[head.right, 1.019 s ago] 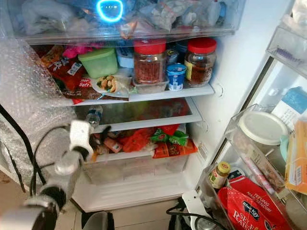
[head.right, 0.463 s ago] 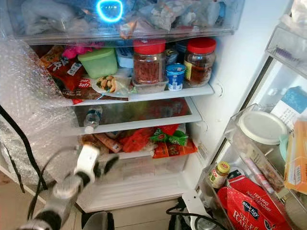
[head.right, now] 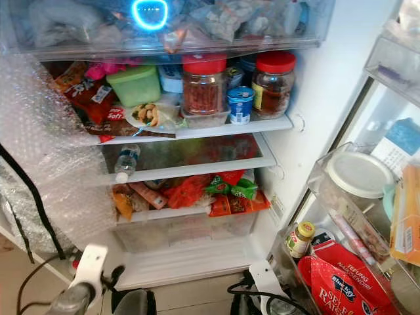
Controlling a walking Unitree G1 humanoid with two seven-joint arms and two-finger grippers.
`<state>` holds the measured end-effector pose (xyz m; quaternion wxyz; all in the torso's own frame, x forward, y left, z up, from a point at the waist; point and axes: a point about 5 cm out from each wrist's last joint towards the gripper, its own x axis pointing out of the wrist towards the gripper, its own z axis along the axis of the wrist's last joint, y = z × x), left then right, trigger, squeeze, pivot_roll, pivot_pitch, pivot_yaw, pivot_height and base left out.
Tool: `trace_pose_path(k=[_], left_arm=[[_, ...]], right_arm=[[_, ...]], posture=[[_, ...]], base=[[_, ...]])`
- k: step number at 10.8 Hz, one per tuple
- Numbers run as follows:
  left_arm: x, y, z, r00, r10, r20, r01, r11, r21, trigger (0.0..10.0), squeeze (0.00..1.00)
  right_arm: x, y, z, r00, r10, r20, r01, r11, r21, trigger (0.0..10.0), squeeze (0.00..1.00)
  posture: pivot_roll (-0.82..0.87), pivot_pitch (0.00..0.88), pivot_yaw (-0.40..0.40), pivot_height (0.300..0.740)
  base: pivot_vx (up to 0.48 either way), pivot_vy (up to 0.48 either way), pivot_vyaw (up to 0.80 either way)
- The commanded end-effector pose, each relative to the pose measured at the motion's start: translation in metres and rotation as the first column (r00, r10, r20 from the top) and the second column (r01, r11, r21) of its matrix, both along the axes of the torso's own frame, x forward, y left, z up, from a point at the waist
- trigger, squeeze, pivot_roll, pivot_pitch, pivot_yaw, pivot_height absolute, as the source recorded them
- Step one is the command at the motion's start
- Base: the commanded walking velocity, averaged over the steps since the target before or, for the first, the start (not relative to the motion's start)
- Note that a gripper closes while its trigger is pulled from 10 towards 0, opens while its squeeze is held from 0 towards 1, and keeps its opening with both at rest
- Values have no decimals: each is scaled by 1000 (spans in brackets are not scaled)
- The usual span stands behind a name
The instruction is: Restocking fridge
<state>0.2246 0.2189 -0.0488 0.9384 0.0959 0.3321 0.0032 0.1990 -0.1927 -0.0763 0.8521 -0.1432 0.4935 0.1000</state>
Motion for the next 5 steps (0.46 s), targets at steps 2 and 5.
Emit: trace_pose_path(k=[2, 5], left_arm=[[-27, 12, -16, 988, 112, -102, -110, 994, 25, 10000, 0], [-39, 13, -22, 980, 144, -140, -141, 990, 27, 10000, 0]], right_arm=[[-7, -7, -3, 999, -22, -30, 22, 1000, -18, 10000, 0], [-7, -7, -3, 999, -26, -28, 25, 1000, -16, 10000, 0]], posture=[[31, 0, -25, 616], [32, 0, -24, 616]], base=[[0, 0, 0], [0, 364, 0]])
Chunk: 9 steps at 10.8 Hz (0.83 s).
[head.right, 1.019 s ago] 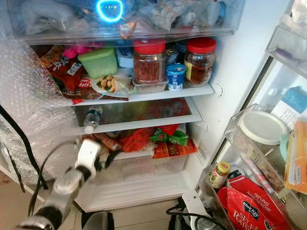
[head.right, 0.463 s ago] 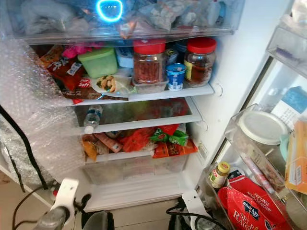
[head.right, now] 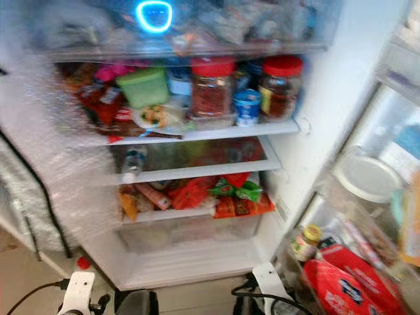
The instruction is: Restocking fridge
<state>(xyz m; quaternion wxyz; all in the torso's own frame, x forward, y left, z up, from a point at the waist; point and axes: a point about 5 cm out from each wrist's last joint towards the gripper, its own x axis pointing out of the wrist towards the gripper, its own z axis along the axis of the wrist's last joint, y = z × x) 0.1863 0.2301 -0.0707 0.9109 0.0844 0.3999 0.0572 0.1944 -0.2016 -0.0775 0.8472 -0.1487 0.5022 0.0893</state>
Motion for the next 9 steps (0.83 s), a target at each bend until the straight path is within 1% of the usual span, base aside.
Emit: trace_pose_path(k=[1, 3, 6, 9], left_arm=[[-2, 1, -1, 1000, 21, -13, -21, 1000, -1, 10000, 0], [-3, -2, -2, 1000, 1, -19, -1, 1000, -1, 10000, 0], [-3, -3, -3, 1000, -3, -21, 3, 1000, 2, 10000, 0], [-1, -5, -2, 1000, -22, -19, 22, 1000, 0, 10000, 0]], right_arm=[[-3, 2, -2, 1000, -14, -12, 14, 1000, 8, 10000, 0], [-2, 3, -2, 1000, -15, -12, 15, 1000, 10, 10000, 0], [-2, 4, -2, 1000, -3, -6, 3, 1000, 10, 10000, 0], [-2, 5, -2, 1000, 1, -1, -1, 1000, 7, 10000, 0]], posture=[[31, 0, -24, 616], [32, 0, -21, 616], [34, 0, -17, 616], [31, 0, -9, 616]], base=[[0, 368, 0], [0, 358, 0], [0, 350, 0], [0, 323, 785]])
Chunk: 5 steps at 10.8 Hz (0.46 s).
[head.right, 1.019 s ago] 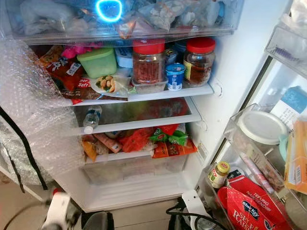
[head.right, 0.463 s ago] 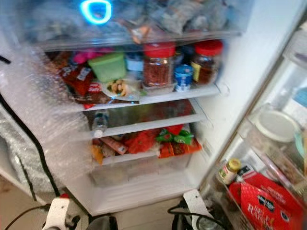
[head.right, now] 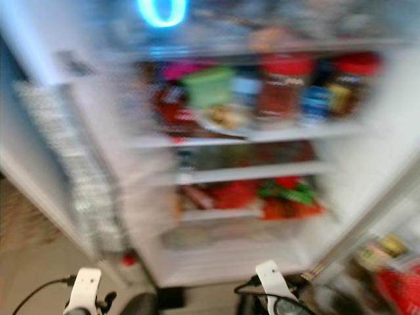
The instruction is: Restocking fridge
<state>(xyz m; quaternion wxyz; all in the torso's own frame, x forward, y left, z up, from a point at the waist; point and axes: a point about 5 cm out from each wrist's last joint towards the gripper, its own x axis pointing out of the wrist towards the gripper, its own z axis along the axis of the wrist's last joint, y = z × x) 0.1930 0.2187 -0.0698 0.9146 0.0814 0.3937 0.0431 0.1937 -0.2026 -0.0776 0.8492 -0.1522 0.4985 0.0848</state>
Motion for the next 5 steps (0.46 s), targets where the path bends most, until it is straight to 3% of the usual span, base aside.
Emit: trace_pose_path(k=[1, 5], left_arm=[[-5, 3, -3, 1000, -10, -28, 11, 1000, 17, 10000, 0], [-8, 0, -4, 999, -18, -39, 19, 1000, 13, 10000, 0]], right_arm=[[-2, 7, -2, 1000, 0, -17, 0, 1000, 22, 10000, 0], [-4, 5, -3, 1000, -24, -18, 25, 1000, 12, 10000, 0]], posture=[[30, 0, -8, 616], [31, 0, -11, 616]], base=[[0, 307, 800], [0, 305, 0]])
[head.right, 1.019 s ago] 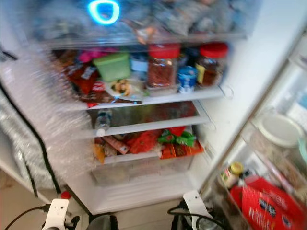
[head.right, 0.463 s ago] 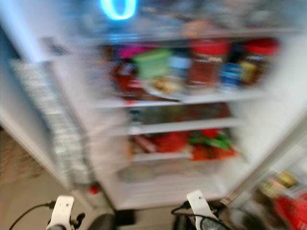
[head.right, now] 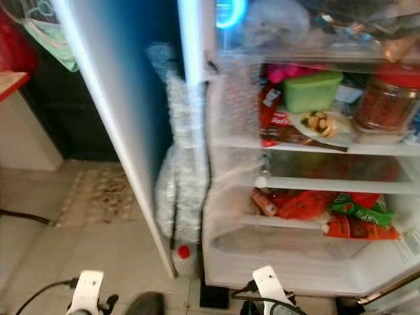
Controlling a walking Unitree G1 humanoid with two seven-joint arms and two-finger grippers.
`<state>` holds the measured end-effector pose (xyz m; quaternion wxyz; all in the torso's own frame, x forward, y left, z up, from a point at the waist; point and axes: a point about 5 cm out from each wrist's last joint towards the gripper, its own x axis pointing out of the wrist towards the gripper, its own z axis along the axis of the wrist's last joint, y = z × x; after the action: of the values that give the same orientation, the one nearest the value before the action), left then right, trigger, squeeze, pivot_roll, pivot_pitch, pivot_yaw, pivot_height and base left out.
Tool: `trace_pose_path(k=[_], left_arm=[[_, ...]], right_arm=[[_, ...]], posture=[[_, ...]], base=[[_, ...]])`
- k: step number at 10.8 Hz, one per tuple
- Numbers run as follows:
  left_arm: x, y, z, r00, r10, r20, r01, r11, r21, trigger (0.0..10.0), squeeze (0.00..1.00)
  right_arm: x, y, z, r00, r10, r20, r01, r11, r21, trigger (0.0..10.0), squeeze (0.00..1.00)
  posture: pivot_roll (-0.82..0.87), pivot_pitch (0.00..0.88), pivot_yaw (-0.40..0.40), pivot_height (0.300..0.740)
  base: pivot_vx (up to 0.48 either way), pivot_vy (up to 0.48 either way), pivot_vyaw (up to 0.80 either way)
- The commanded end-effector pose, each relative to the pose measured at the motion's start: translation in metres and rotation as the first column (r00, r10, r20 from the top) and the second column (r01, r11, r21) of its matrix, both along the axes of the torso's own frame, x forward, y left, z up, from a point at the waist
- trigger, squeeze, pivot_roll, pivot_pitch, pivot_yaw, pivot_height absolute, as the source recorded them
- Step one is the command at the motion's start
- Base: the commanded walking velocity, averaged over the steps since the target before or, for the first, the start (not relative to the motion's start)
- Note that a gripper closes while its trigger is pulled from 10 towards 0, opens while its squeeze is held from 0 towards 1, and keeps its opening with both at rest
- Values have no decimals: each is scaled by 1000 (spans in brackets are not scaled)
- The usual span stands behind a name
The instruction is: Restocking fridge
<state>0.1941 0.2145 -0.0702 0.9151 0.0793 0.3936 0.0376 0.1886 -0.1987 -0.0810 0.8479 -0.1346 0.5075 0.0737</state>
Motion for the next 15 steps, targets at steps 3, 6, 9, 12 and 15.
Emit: trace_pose_path(k=[3, 6, 9, 12, 15], left_arm=[[-11, 6, -5, 999, -4, -47, 5, 1000, 21, 10000, 0], [-12, 8, -6, 998, -3, -56, 4, 1000, 22, 10000, 0], [-14, 8, -6, 998, -4, -64, 5, 1000, 19, 10000, 0], [-15, 8, -7, 998, -7, -70, 9, 1000, 20, 10000, 0], [-18, 5, -9, 995, -31, -91, 34, 999, 26, 10000, 0]], right_arm=[[-1, 0, -1, 997, -75, -5, 75, 997, 7, 10000, 0], [-2, -1, -1, 996, -85, -24, 85, 996, -5, 10000, 0], [-1, 0, -1, 996, -90, -24, 90, 996, -3, 10000, 0], [0, 0, 0, 997, -81, -14, 81, 997, -2, 10000, 0], [0, 0, 0, 996, -93, -11, 93, 996, 7, 10000, 0]], posture=[[32, 0, -14, 616], [29, 0, -10, 616], [29, 0, -8, 616], [32, 0, -10, 616], [35, 0, -12, 616]], base=[[0, 301, 0], [0, 305, -631], [0, 301, -462], [0, 305, 0], [0, 0, 0]])
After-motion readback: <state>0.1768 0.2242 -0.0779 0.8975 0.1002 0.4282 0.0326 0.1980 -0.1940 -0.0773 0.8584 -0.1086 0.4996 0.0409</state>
